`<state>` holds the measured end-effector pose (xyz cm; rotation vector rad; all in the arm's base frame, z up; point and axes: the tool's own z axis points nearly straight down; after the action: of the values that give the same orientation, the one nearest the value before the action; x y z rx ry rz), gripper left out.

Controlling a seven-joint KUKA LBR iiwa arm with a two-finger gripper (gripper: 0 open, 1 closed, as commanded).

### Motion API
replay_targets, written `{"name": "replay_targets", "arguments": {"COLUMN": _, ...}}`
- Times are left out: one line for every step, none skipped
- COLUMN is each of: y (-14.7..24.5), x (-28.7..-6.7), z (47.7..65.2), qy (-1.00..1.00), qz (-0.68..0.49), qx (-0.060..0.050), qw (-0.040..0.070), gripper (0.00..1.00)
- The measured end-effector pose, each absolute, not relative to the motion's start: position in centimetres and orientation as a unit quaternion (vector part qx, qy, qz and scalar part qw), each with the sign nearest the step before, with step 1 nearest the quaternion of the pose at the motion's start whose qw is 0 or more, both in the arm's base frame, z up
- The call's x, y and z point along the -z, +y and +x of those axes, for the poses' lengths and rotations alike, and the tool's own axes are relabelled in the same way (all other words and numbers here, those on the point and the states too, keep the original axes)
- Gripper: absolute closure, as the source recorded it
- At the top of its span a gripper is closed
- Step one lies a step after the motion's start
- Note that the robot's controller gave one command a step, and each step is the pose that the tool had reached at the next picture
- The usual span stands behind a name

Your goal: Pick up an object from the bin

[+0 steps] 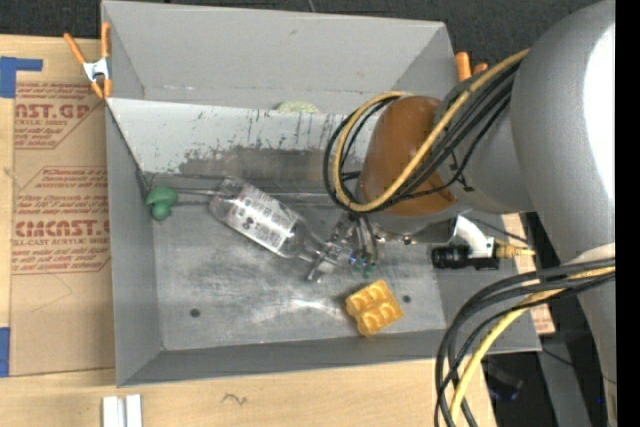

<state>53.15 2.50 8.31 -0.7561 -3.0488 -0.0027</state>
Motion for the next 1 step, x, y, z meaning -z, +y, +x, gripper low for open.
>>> {"name": "replay_targets", "arguments": {"y": 4.33, "x": -7.83, "z": 53.36, "qy": -0.966, "qz": -0.258, "qx": -0.002, "qw": 0.000, "gripper": 1.00}}
